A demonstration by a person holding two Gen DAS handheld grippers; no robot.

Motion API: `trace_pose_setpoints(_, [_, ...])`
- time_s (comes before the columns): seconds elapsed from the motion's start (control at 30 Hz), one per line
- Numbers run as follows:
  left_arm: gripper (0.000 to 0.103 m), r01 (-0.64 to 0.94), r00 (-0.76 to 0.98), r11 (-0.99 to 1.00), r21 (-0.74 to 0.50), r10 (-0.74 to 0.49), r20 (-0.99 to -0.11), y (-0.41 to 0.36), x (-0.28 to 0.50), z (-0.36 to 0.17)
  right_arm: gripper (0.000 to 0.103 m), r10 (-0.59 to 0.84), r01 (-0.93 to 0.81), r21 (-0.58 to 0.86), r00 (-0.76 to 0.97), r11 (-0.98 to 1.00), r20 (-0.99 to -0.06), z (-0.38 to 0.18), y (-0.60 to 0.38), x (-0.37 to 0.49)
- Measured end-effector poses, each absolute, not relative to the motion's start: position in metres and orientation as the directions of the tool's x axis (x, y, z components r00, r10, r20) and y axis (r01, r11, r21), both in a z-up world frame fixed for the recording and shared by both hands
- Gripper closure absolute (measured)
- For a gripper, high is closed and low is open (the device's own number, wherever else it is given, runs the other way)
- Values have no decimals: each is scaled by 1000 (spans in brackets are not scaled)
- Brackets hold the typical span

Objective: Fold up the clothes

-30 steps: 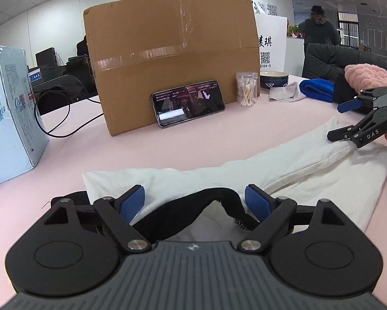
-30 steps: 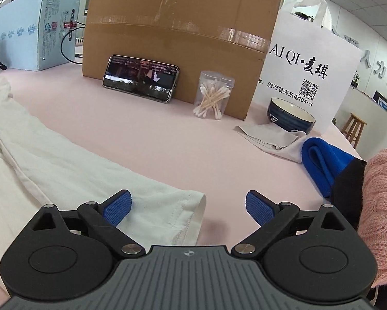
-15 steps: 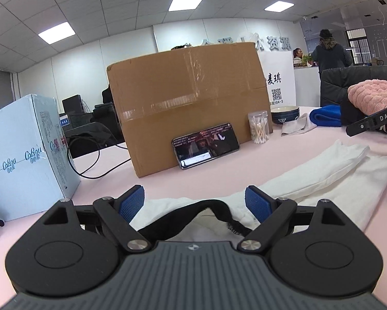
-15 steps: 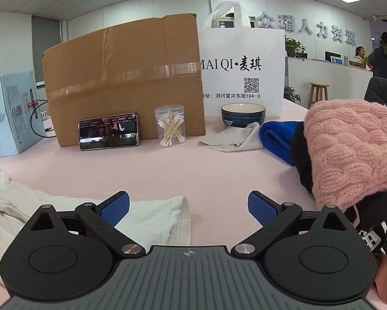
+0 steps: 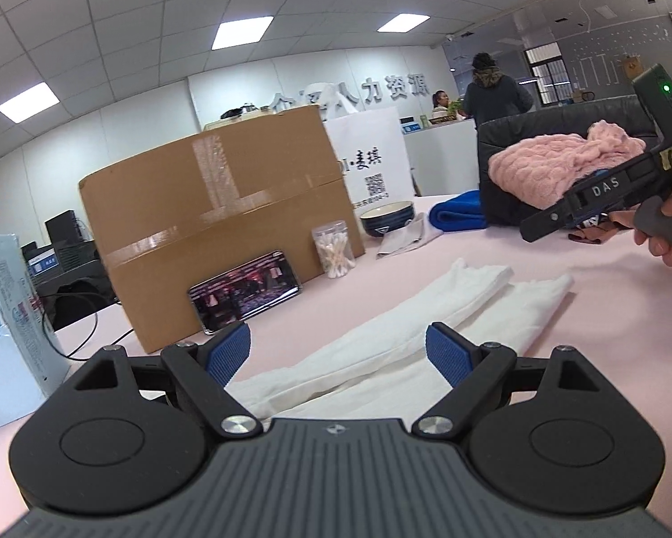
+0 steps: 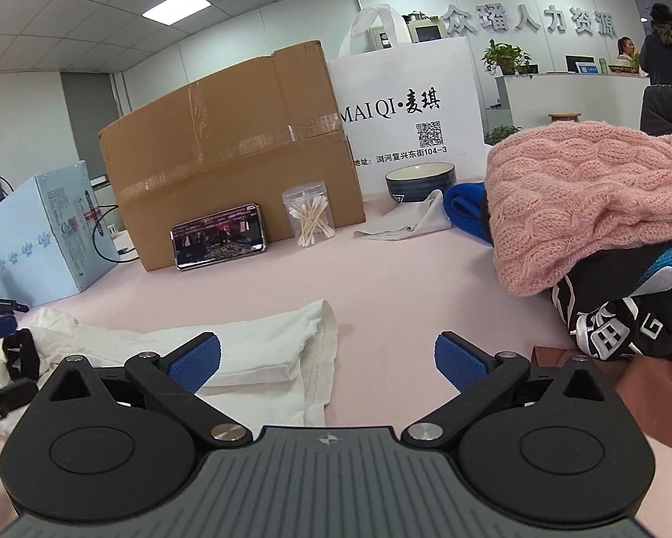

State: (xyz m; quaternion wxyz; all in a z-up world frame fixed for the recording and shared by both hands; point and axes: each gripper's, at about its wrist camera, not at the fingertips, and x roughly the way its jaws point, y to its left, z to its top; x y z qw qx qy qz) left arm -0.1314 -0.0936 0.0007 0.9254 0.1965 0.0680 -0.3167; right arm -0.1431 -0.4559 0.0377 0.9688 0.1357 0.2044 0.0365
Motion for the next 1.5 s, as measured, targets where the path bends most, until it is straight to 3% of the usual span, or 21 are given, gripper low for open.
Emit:
trace_pose_setpoints(0.3, [19,693,718,578,431,-608,-339,-178,-155,-15,4,245,-133,273,866,953,-435,43,-483,-94])
trace_pose_setpoints(0.43, [19,718,688,502,482,-618,-381,-211,-156,-20,19,315,-185,299,819,936,-479,34,-494,-57])
trace_pose_setpoints(0.6, [24,740,655,421,525,-629,-418,-244,-150,-25,24,453,-286,380,746,880,-487,24,-501,-21])
trace_pose_setpoints(0.7, [32,738,659,411,536,-610,-440,-255,-143,-29,41,479,-309,383,708,871,-518,17,-498,-6])
trace_pose_setpoints(0.83, [37,759,643,414,502,-592,-486,-259,-131,-31,50,541,-352,423,670,835,-509,13,-498,3])
trace_pose_setpoints(0.97, [44,779,623,410,474,-591,-512,-265,-122,-31,53,565,-371,435,648,820,-512,11,-496,6])
trace_pose_setpoints(1.1, [63,811,583,393,434,-609,-538,-268,-119,-32,65,571,-372,444,643,815,-510,10,-497,5])
trace_pose_setpoints(1.23, [77,874,483,396,280,-656,-580,-259,-103,-27,73,584,-378,455,636,806,-505,10,-498,5])
trace_pose_setpoints(1.4, [82,895,425,417,155,-698,-577,-247,-88,-23,73,595,-371,481,633,794,-495,8,-502,7])
trace_pose_setpoints(1.5, [87,892,430,430,142,-708,-560,-243,-87,-21,85,592,-370,477,636,797,-495,8,-502,7])
